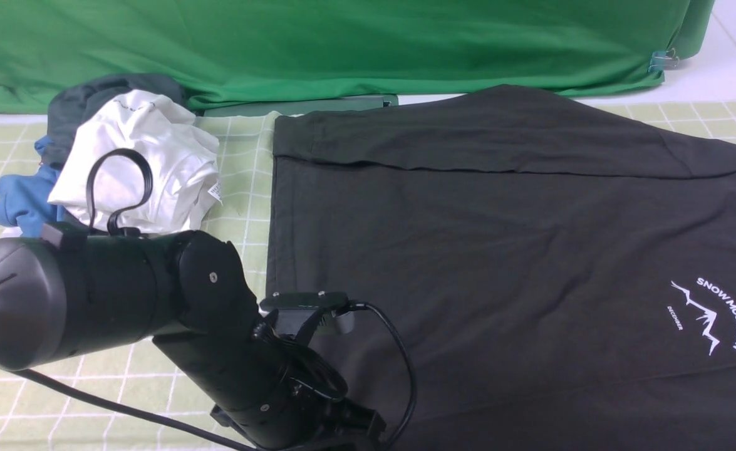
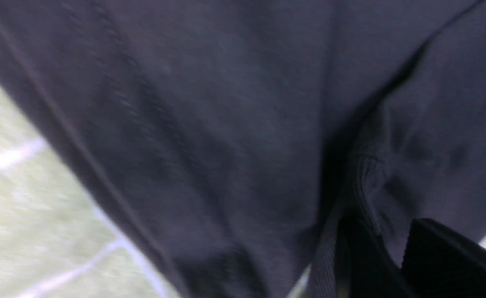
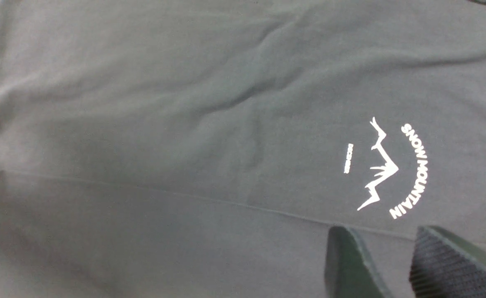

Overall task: Fold a long-sleeved shirt over a green coffee tablecloth.
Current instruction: 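Fold the left side of the black T-shirt inward over its body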

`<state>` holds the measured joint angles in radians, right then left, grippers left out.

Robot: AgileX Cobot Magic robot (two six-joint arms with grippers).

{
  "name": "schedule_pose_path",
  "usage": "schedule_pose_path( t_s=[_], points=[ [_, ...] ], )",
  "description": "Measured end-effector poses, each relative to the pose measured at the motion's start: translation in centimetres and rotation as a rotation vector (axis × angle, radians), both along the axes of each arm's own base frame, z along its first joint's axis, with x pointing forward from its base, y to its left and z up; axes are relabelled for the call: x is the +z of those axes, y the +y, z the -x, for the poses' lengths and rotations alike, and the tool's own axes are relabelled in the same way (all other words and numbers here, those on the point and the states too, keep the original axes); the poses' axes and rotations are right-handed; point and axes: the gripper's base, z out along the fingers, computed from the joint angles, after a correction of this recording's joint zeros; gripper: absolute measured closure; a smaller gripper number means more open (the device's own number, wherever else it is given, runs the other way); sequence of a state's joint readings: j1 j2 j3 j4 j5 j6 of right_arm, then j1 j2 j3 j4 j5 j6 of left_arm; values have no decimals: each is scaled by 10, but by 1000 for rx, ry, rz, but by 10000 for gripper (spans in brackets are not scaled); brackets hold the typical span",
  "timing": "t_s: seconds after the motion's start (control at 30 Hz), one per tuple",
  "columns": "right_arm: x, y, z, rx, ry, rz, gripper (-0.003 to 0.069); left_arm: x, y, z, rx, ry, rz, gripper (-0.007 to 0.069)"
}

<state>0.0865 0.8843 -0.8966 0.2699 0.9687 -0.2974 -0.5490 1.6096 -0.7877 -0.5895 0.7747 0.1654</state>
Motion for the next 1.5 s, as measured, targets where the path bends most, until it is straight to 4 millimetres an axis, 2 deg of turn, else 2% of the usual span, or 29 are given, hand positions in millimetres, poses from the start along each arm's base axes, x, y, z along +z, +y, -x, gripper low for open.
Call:
schedule_pose_path(
  t_s=[0.17,0.47,0.63,0.7,0.87,0.93,1.07,1.13,1.17,1.2,1.3,1.4,1.47,1.5],
  points=[
    [0,0,0,0,0,0,422,-1,2,0,-10,-10,-21,459],
    [0,0,0,0,-1,0,421,-16,10,14,24,50,-46,368],
    [0,0,-1,-1,-8,-1,421,-16,9,14,44,50,-34,369],
    [0,0,-1,-1,-7,-1,421,-17,9,13,49,44,-32,404],
    [0,0,-1,-1,-7,-1,421,-16,9,12,61,31,-27,563],
    [0,0,-1,-1,-7,-1,421,-14,8,12,59,24,-14,599],
    [0,0,-1,-2,-6,-1,421,6,6,11,58,-34,46,610],
    [-2,0,-1,-2,-3,0,421,21,5,9,57,-77,77,610],
    [-3,0,0,-2,2,0,421,35,6,6,60,-118,100,610],
    [-4,0,0,-2,3,0,421,51,7,0,61,-171,116,610],
    [-3,0,-1,-2,2,0,421,78,17,-14,99,-249,112,610],
    [-3,0,-1,-3,0,0,421,96,31,-34,167,-306,90,610],
    [-3,0,-1,-3,-1,0,421,100,36,-42,204,-320,89,610],
    [-3,0,-1,-3,-1,0,421,103,43,-55,247,-342,82,610]
  ],
)
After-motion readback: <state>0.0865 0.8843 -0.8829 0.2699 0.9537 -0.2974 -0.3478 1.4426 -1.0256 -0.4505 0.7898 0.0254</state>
